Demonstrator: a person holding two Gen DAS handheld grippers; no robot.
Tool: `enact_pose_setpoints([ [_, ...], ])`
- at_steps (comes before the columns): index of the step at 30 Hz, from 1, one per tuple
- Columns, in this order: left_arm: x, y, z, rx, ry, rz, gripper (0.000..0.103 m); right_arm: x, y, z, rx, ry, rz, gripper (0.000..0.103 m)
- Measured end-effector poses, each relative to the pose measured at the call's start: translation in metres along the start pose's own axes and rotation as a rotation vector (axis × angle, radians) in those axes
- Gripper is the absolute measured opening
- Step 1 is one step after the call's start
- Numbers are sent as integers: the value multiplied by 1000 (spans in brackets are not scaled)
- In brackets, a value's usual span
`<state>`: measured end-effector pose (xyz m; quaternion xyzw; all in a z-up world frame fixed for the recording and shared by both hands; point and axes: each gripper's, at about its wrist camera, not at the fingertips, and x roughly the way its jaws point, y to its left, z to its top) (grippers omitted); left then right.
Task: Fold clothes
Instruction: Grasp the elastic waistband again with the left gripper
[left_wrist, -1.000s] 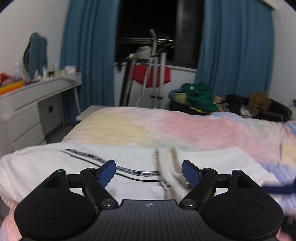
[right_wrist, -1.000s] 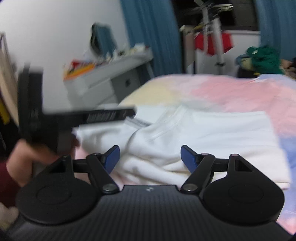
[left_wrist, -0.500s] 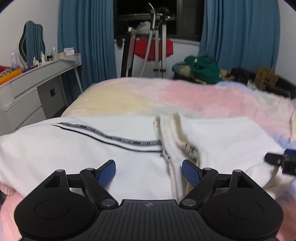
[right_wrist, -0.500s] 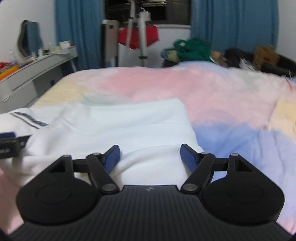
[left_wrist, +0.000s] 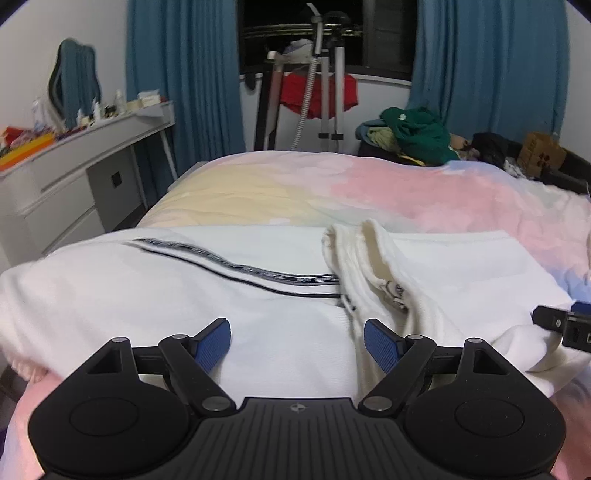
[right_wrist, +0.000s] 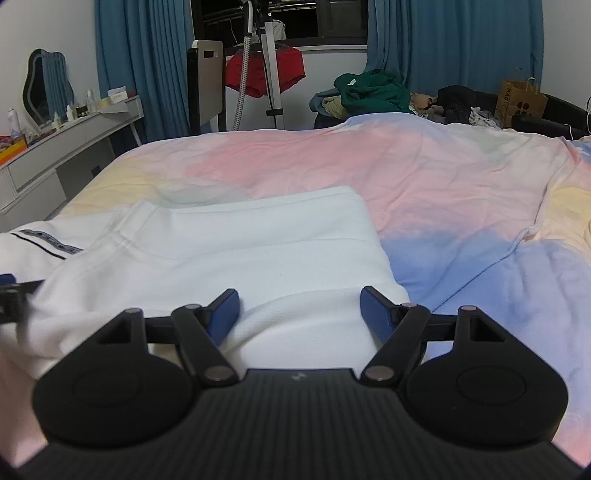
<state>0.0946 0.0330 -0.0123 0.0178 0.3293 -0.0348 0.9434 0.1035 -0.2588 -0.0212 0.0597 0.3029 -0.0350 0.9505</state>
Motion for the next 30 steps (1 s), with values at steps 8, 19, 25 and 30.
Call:
enact_pose_setpoints([
  [8, -34, 102, 9, -458, 19, -30, 90, -4, 0, 1, 17, -4, -11, 74],
  [19, -16, 232, -30, -1119, 93, -140, 91, -19, 13, 1, 3, -54, 33, 74],
  [25, -11, 267, -42, -1244, 49, -59, 91, -22, 42, -3, -118, -78, 66, 74],
  [30, 18, 293, -36, -1304, 27, -27, 89, 4, 47, -14, -129, 15, 81, 76],
])
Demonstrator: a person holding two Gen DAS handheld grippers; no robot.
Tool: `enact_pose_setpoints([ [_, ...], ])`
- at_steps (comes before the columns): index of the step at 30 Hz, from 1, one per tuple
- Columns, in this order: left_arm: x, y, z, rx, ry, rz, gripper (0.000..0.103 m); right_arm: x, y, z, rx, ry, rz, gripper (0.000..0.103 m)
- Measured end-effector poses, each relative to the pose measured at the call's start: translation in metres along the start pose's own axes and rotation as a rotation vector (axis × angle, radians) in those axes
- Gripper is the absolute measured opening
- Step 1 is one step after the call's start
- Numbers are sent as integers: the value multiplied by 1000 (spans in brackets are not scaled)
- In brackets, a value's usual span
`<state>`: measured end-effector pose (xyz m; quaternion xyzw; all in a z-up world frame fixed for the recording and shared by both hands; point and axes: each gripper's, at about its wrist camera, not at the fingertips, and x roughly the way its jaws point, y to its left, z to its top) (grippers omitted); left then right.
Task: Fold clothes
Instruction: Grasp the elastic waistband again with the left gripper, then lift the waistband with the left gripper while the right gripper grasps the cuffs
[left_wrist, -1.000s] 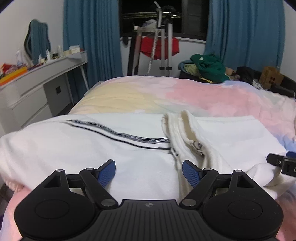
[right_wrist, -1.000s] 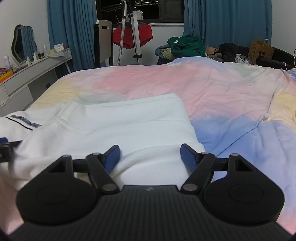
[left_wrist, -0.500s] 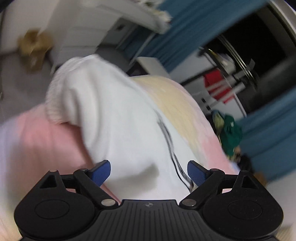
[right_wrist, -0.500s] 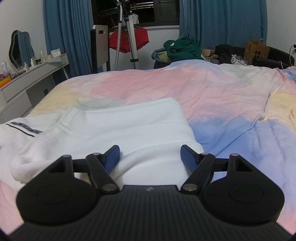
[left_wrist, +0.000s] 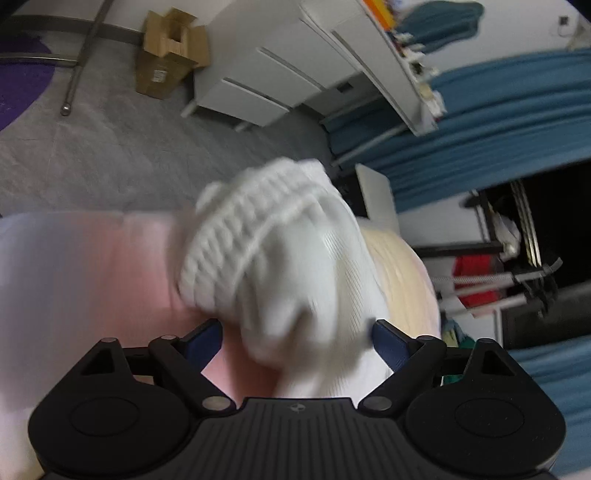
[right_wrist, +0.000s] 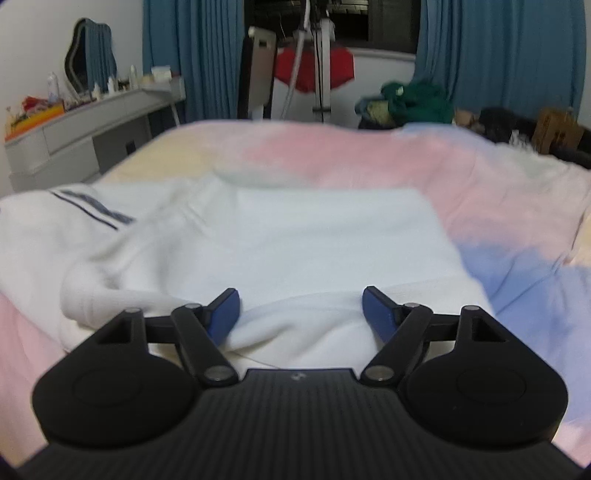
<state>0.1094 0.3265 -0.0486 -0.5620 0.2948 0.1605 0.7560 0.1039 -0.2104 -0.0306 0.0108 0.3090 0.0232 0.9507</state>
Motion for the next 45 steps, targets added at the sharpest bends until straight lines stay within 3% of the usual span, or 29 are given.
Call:
enact_pose_setpoints([
  [4, 22, 4, 15, -43, -24, 20, 85, -2, 1, 3, 14, -6, -3, 77],
  [7, 29, 0, 16, 8, -69, 75, 70, -2, 4, -2, 4, -9, -3, 77],
  [10, 32, -11, 11, 78, -120, 105, 45, 1, 5, -3, -14, -2, -5, 77],
  [11, 31, -20, 6, 115, -139, 100, 25, 0, 4, -2, -11, 1, -3, 77],
  [16, 7, -79, -29, 406, -307, 141, 17, -2, 0, 0, 4, 9, 11, 77],
  [21, -33, -159, -85, 674, -461, 86, 16, -12, -21, 14, 148, 12, 79, 75],
  [24, -52, -208, -138, 804, -531, 35, 16, -25, -43, 22, 264, -14, 94, 75],
  [28, -71, -256, -233, 922, -596, -52, 16, -46, -77, 30, 362, -69, 50, 75],
  [35, -53, -291, -425, 1110, -639, -192, 16, -73, -160, 30, 583, -152, -46, 75],
  [38, -27, -278, -498, 1233, -590, -206, 16, -79, -194, 27, 679, -174, -77, 77],
  [42, 25, -246, -578, 1442, -470, -149, 16, -82, -224, 20, 776, -200, -63, 77],
  [45, 59, -226, -608, 1549, -382, -100, 18, -79, -233, 16, 803, -206, -26, 77],
])
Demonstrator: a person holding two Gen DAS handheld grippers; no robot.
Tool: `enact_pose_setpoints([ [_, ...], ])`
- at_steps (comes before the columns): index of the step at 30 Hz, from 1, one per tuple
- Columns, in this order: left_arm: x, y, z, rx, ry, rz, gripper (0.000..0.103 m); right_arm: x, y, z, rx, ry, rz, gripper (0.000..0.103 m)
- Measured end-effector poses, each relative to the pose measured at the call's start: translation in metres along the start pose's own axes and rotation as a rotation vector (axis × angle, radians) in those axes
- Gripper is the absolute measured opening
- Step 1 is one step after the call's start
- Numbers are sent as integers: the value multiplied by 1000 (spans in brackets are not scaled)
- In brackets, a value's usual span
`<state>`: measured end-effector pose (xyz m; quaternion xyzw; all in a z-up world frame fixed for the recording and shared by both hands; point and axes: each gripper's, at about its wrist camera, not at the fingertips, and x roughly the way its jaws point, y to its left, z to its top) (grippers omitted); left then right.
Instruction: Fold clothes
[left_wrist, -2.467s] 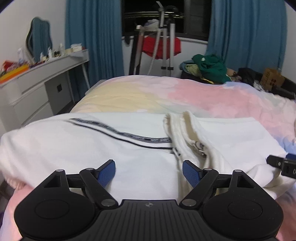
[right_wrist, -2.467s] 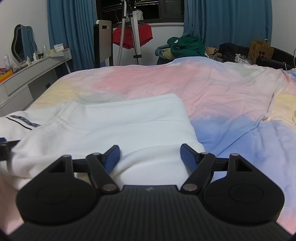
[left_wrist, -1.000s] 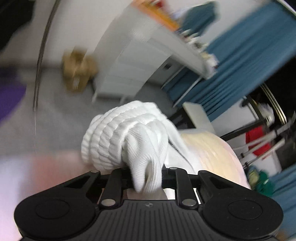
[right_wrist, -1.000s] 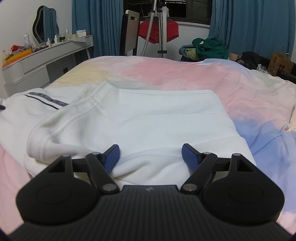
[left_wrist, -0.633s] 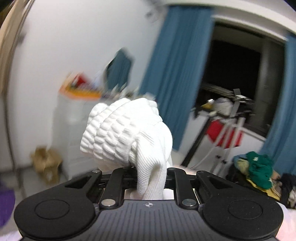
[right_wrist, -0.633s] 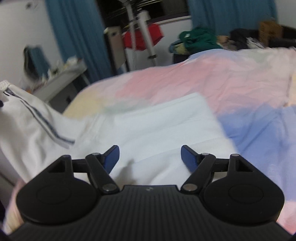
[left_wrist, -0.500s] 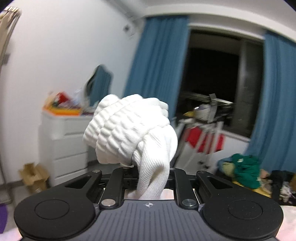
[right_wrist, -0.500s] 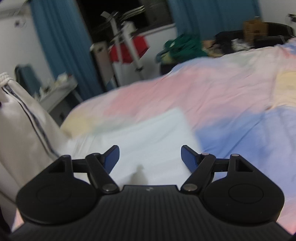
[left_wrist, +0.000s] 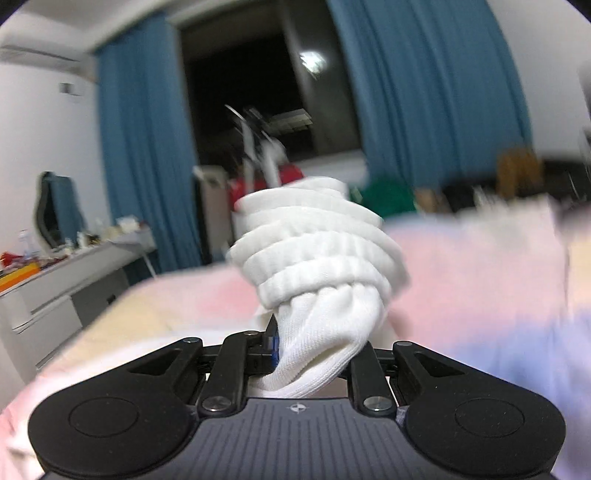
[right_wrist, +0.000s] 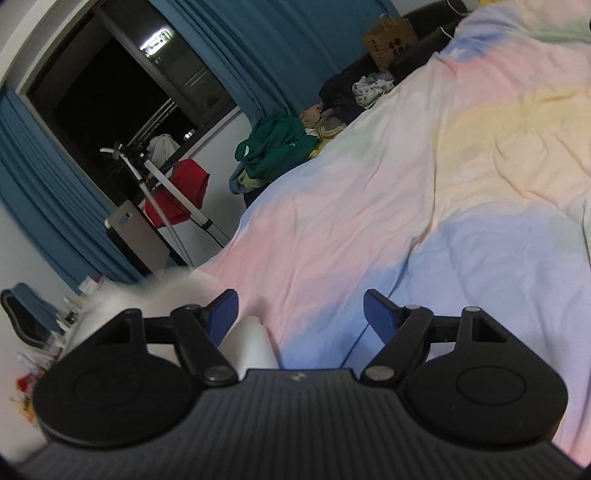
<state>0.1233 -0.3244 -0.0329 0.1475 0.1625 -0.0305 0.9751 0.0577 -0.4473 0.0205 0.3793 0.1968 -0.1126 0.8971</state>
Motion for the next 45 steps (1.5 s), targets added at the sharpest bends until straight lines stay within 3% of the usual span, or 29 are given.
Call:
enact_pose_setpoints([
  [5, 8, -13, -7, 84, -4, -22, 23, 11, -7, 0, 48, 52, 88, 77],
  [7, 8, -10, -5, 111, 25, -59, 32, 15, -4, -1, 61, 77, 126, 77],
  [9, 5, -2, -10, 162, 30, -87, 53, 19, -1, -1, 63, 104, 166, 77],
  [12, 0, 19, -20, 230, 24, -120, 73, 23, 6, -6, 48, 153, 197, 80],
  [14, -12, 41, -27, 260, 35, -137, 80, 26, 11, -10, 46, 189, 217, 81],
  [19, -30, 109, -40, 227, 105, -134, 81, 35, 28, -26, 47, 287, 242, 81],
  [22, -28, 138, -44, 221, 98, -94, 81, 42, 45, -39, -3, 330, 225, 82],
  [27, -8, 192, -50, 115, 117, -39, 82, 53, 67, -55, -70, 316, 182, 82],
  [32, -26, 228, -56, -5, 146, -27, 82, 73, 78, -62, -89, 242, 122, 83],
  [38, -32, 273, -68, -310, 245, -74, 83, 87, 75, -70, -113, 183, 117, 81],
  [41, -27, 300, -74, -459, 293, -126, 83, 84, 70, -70, -104, 162, 114, 67],
  [43, -29, 313, -80, -521, 314, -141, 82, 79, 69, -69, -111, 157, 106, 47],
  [45, -27, 323, -83, -564, 321, -149, 79, 72, 72, -68, -137, 149, 107, 41],
])
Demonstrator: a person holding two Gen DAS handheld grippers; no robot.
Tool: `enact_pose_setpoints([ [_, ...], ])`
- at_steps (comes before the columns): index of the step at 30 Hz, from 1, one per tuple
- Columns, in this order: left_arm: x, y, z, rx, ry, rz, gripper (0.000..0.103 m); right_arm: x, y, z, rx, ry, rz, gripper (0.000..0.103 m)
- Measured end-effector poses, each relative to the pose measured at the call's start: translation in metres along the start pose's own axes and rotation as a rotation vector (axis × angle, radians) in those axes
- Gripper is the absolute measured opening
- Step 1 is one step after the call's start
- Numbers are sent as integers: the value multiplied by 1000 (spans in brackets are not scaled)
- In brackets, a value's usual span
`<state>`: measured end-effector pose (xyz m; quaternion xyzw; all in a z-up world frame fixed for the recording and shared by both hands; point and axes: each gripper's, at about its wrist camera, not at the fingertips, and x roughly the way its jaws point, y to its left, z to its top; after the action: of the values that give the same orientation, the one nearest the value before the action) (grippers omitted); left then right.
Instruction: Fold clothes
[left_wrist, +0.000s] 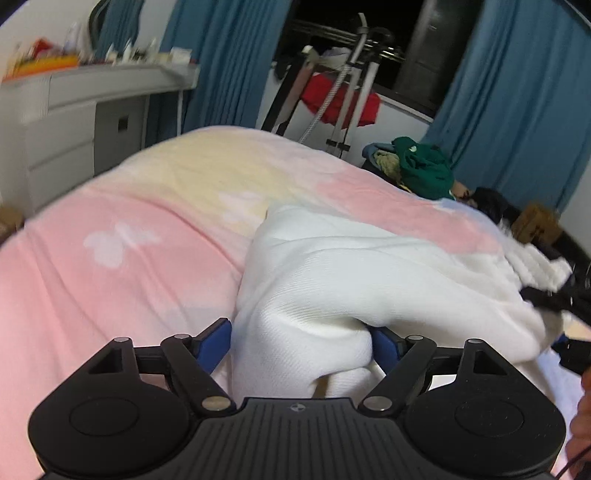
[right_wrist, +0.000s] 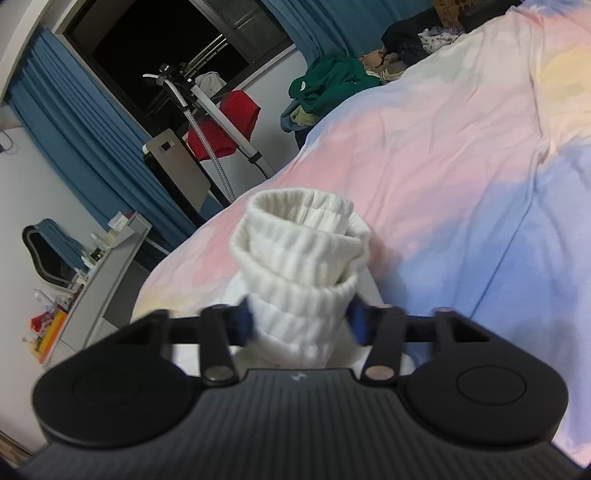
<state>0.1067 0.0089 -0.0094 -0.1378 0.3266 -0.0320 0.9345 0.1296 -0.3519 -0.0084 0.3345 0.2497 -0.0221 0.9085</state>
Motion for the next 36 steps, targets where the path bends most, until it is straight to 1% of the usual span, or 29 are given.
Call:
enact_pose_setpoints([
  [1, -1, 3, 2, -12, -3, -3, 78, -3, 3, 0, -19, -7, 7, 38],
  [3, -5, 10, 4, -37, -11, -9, 76, -15, 10, 2, -37, -43, 45, 36],
  [5, -12, 20, 8, -75, -39, -16, 75, -32, 16, 4, -48, -87, 99, 35],
  [7, -15, 29, 12, -119, -47, -34, 75, -48, 21, 3, -67, -121, 121, 35],
  [9, -22, 38, 8, -148, -34, -40, 75, -57, 21, -1, -94, -124, 109, 35],
  [10, -25, 41, 5, -154, -29, -39, 75, -57, 20, -5, -111, -111, 86, 35],
  [13, -26, 43, 0, -157, -6, -45, 75, -36, -3, -12, -64, 0, -24, 35],
  [15, -25, 42, -1, -147, -1, -44, 75, -25, -21, -15, 13, 48, -45, 36],
  [16, -25, 39, -2, -132, -7, -38, 75, -24, -24, -16, 29, 49, -39, 36],
  [18, -26, 37, -2, -116, -16, -28, 75, -25, -20, -16, 6, 37, -38, 36],
  [21, -25, 39, -2, -142, 2, -41, 75, -25, -17, -19, -22, 29, -47, 37],
  [24, -25, 39, 0, -149, 16, -50, 74, -26, -18, -19, -4, 40, -45, 45],
  [26, -27, 34, 2, -113, 7, -44, 73, -29, -17, -18, 5, 42, -49, 52],
  [28, -29, 28, 3, -67, -7, -35, 72, -32, -16, -16, 12, 42, -58, 68],
  [30, -32, 24, 1, -40, -23, -30, 71, -30, -20, -16, 28, 57, -59, 81],
  [31, -31, 25, 1, -50, -22, -28, 72, -29, -23, -17, 36, 66, -59, 84],
  [33, -28, 29, 0, -80, -16, -25, 73, -20, -30, -19, 71, 118, -40, 83],
  [34, -25, 34, 1, -126, 1, -36, 73, -14, -34, -21, 88, 140, -30, 87],
  [36, -21, 46, 1, -208, 32, -60, 73, -5, -42, -22, 124, 168, 1, 92],
])
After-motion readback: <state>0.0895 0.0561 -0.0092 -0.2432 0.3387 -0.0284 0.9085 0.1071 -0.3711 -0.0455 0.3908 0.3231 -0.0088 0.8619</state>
